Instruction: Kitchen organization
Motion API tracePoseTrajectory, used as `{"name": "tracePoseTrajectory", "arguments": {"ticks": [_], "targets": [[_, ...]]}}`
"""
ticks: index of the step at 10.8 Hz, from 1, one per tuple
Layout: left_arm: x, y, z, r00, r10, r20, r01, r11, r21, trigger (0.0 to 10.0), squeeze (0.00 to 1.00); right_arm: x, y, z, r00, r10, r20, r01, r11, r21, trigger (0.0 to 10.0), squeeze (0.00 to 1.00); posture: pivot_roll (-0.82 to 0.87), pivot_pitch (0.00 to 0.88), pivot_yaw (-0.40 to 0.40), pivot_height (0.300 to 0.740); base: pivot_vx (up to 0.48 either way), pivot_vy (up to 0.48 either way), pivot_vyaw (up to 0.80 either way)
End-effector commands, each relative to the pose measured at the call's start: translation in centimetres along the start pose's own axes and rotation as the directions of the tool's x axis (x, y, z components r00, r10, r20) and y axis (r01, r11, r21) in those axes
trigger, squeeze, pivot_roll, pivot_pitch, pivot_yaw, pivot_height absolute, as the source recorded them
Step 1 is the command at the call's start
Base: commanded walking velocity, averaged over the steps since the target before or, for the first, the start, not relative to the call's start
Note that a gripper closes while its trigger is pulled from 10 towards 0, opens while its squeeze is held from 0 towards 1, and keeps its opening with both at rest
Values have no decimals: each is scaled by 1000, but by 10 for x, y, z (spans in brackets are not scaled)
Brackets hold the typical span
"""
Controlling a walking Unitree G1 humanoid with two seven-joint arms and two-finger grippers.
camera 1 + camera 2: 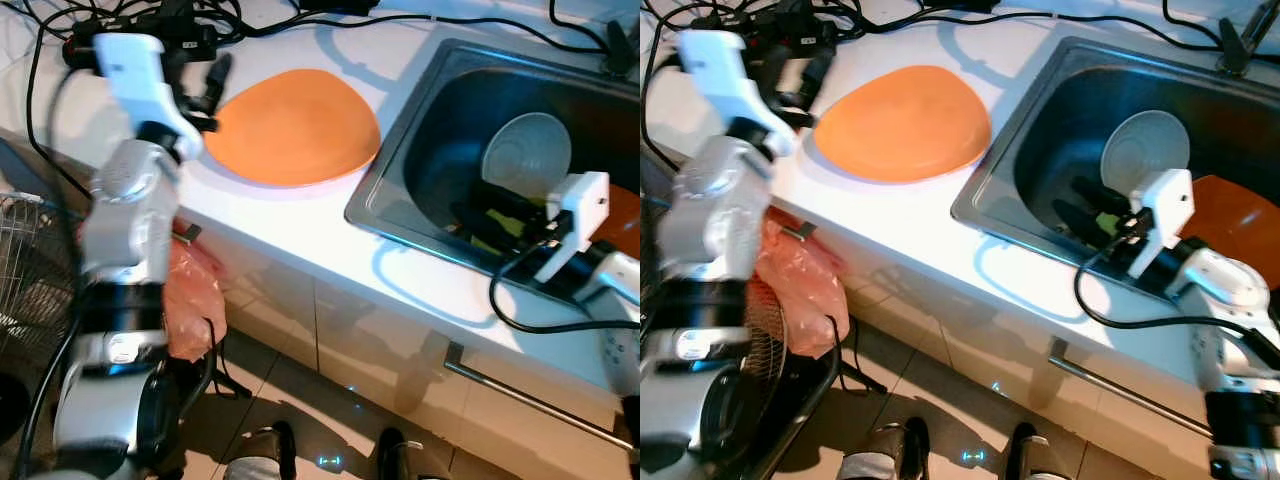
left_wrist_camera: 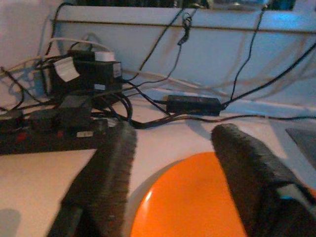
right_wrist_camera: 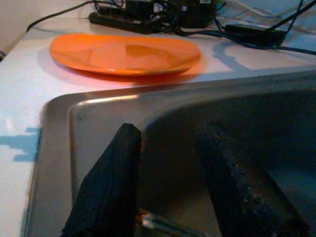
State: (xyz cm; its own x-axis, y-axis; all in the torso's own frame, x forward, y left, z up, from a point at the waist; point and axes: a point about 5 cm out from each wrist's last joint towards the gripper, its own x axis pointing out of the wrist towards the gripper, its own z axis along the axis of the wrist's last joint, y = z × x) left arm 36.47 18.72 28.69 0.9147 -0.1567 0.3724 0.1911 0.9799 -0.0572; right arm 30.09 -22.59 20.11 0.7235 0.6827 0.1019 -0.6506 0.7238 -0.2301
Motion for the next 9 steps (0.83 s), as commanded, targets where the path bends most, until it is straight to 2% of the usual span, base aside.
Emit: {"name": "tracePoseTrajectory", "arguments": {"ticks": [1,2,5,6,9], "targets": [[-4,4,2,1000,23,-4,-23,1000,-15,10000,1000,0,5,-10,999,33,-36,-32,999,21,10000,0,80,210,37,740,0,0,0],[-13,8,-2,998,58,-30,-61,992,-114,10000,1000,4,5,-10,999,45,-30,-44,999,22,10000,0,80,209,33,740,0,0,0],[-25,13,-18,989,99,-105,-117,978,-173,10000,1000,5,5,-11,998,55,-31,-54,998,23,10000,0,80,207,29,740,0,0,0],[-29,12,-26,981,100,-166,-128,978,-166,10000,0,6,5,-11,998,58,-30,-58,998,23,10000,0,77,205,30,740,0,0,0],[-34,17,-27,967,144,-209,-189,958,-214,10000,0,6,4,-11,997,65,-30,-64,998,20,10000,0,77,197,34,740,0,0,0]]}}
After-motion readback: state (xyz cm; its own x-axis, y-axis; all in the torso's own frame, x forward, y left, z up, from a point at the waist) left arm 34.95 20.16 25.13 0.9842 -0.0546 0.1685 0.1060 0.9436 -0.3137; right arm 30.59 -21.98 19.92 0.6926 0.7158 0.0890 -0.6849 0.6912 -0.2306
